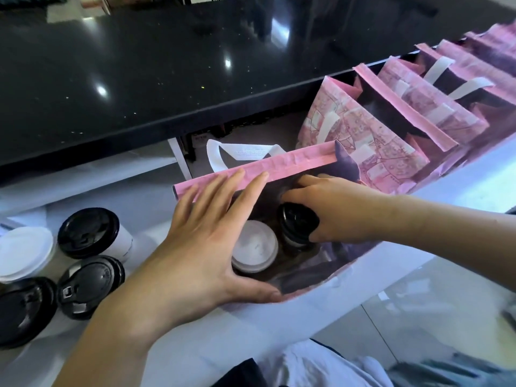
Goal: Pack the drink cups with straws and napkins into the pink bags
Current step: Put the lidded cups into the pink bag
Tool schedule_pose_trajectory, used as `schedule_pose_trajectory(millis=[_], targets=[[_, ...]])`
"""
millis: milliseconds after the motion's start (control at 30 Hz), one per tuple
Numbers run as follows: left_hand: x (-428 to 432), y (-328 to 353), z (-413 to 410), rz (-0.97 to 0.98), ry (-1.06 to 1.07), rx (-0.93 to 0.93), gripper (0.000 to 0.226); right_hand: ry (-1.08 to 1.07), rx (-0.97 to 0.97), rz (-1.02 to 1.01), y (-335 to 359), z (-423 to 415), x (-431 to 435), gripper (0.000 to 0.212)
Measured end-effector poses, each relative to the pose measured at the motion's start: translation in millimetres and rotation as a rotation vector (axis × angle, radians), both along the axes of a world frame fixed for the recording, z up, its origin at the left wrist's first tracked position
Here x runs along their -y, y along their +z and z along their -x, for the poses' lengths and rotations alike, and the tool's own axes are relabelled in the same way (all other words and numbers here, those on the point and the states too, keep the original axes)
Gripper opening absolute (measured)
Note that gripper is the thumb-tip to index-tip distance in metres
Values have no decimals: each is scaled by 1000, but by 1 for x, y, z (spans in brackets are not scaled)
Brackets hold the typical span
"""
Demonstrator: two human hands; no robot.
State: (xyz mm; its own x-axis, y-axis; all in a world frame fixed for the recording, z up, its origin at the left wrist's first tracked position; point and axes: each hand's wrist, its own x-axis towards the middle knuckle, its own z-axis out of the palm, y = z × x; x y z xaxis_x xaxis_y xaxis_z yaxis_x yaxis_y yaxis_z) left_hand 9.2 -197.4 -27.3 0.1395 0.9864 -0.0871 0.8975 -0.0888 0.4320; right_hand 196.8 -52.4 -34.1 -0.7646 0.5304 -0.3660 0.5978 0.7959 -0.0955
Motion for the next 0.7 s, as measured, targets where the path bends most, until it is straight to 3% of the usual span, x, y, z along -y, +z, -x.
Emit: schedule_pose_trajectory(millis=[333,533,700], targets=[[-1,0,6,15,10,17,129,-44,13,109,-29,-1,-1,61],[0,-1,7,42,19,9,128,28,0,56,-35,0,0,50],[1,-2,6,34,25,7,126,37,39,77,-30,-3,-1,69]])
